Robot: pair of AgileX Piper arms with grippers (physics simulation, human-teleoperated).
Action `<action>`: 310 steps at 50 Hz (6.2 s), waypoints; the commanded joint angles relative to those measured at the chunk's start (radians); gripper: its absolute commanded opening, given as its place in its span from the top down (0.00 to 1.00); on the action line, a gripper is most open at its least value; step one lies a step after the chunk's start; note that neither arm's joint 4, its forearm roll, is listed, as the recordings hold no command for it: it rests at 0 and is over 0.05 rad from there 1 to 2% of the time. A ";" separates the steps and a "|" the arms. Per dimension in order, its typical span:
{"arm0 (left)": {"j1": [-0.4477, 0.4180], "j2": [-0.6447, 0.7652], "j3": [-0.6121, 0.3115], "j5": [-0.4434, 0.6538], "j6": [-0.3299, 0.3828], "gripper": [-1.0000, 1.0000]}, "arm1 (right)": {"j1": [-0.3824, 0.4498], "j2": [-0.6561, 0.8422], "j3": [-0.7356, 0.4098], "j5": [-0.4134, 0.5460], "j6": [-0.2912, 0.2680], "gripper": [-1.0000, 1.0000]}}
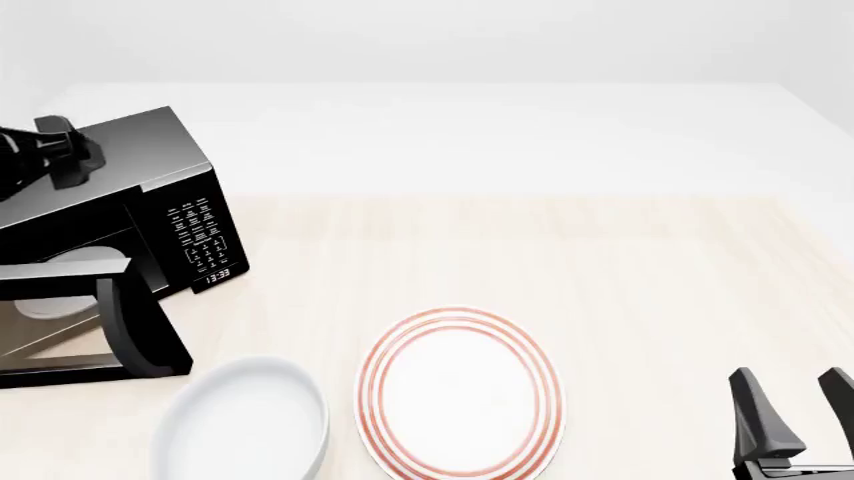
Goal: Open the microwave.
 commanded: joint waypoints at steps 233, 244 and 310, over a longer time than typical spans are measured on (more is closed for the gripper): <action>0.131 0.296 0.110 -0.151 0.028 0.00 | 0.000 0.000 0.000 0.000 0.000 0.00; 0.132 0.289 0.122 -0.155 0.028 0.00 | 0.000 0.000 0.000 0.000 0.000 0.00; 0.131 0.218 0.199 -0.167 0.018 0.00 | 0.000 0.000 0.000 0.000 0.000 0.00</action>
